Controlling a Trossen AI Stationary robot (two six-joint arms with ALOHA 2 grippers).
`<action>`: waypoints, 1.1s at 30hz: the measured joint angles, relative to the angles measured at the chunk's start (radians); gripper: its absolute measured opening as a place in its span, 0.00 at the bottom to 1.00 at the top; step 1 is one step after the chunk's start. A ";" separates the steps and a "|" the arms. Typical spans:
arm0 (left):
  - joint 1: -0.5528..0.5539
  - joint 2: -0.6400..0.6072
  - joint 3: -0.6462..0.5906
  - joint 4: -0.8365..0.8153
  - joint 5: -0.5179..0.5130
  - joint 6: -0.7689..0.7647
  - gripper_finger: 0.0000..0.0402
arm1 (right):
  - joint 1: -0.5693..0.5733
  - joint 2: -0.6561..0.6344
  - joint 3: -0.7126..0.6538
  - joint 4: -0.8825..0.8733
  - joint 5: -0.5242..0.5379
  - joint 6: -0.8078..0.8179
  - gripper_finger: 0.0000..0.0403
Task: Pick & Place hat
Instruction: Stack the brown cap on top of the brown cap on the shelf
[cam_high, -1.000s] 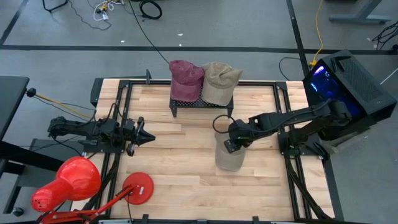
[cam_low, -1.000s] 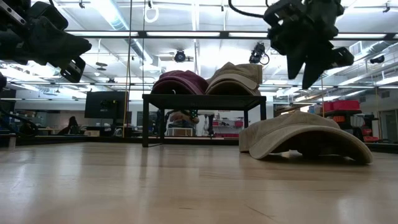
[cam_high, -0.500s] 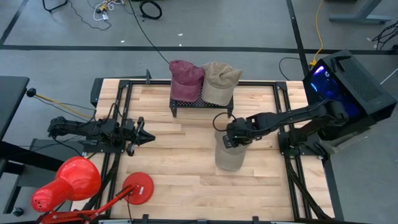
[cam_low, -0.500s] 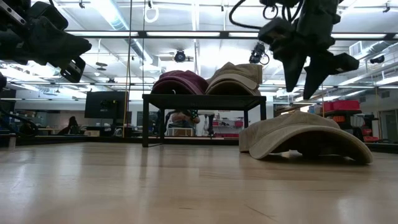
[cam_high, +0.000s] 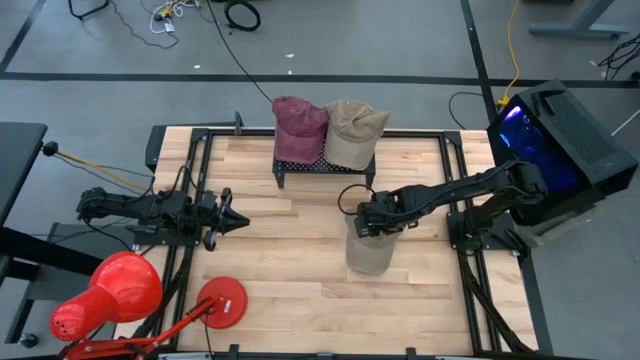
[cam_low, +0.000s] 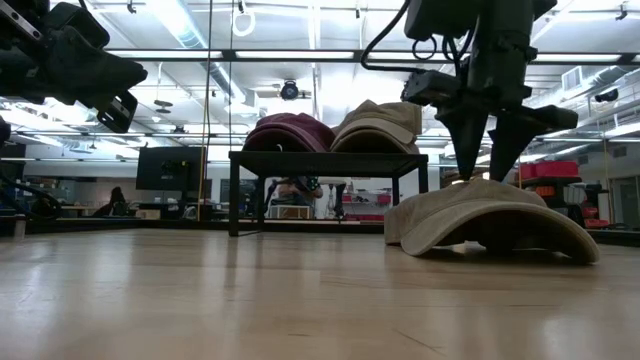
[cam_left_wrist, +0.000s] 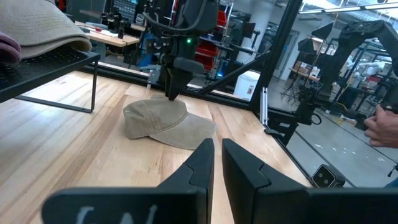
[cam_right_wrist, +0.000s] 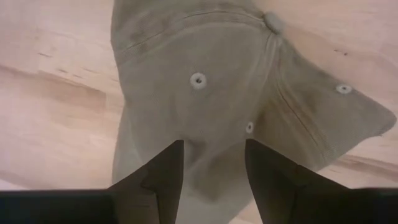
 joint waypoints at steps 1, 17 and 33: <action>0.000 0.000 0.000 0.000 0.000 0.000 0.10 | 0.000 0.004 0.000 0.002 0.004 0.003 0.42; 0.000 0.000 0.000 0.000 0.000 0.000 0.10 | -0.002 0.025 0.000 0.005 0.015 0.007 0.42; 0.000 0.000 0.000 0.000 0.000 0.000 0.10 | -0.002 0.066 -0.001 0.026 0.004 0.012 0.42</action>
